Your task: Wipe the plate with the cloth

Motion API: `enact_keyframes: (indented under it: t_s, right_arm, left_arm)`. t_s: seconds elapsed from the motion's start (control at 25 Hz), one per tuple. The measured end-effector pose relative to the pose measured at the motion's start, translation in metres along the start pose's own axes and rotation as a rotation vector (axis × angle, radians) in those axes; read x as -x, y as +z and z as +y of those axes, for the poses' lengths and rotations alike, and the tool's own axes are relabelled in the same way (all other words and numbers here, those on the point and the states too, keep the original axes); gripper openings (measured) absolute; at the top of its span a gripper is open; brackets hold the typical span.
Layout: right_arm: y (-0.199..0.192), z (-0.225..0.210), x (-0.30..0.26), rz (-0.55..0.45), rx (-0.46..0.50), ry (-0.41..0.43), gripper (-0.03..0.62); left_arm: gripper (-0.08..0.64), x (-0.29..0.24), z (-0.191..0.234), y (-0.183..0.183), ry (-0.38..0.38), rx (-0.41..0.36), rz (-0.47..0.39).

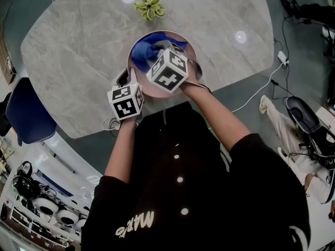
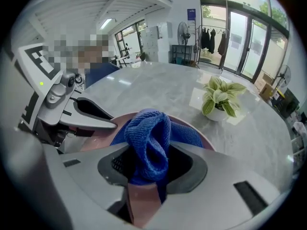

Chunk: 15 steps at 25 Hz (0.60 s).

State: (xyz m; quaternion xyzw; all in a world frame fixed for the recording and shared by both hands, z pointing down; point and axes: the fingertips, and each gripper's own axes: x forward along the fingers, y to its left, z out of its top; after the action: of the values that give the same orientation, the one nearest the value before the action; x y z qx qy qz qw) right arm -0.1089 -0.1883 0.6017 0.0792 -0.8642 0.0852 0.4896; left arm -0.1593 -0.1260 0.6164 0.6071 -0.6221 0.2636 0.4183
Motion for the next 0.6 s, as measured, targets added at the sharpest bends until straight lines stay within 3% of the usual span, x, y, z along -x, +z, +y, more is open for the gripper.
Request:
enact_keyframes:
  t_s: [0.6]
  right_arm:
    - [-0.022,-0.031,0.017,0.005,-0.134,-0.095,0.155]
  left_arm:
    - [0.037,0.000,0.001,0.000,0.014,0.019,0.002]
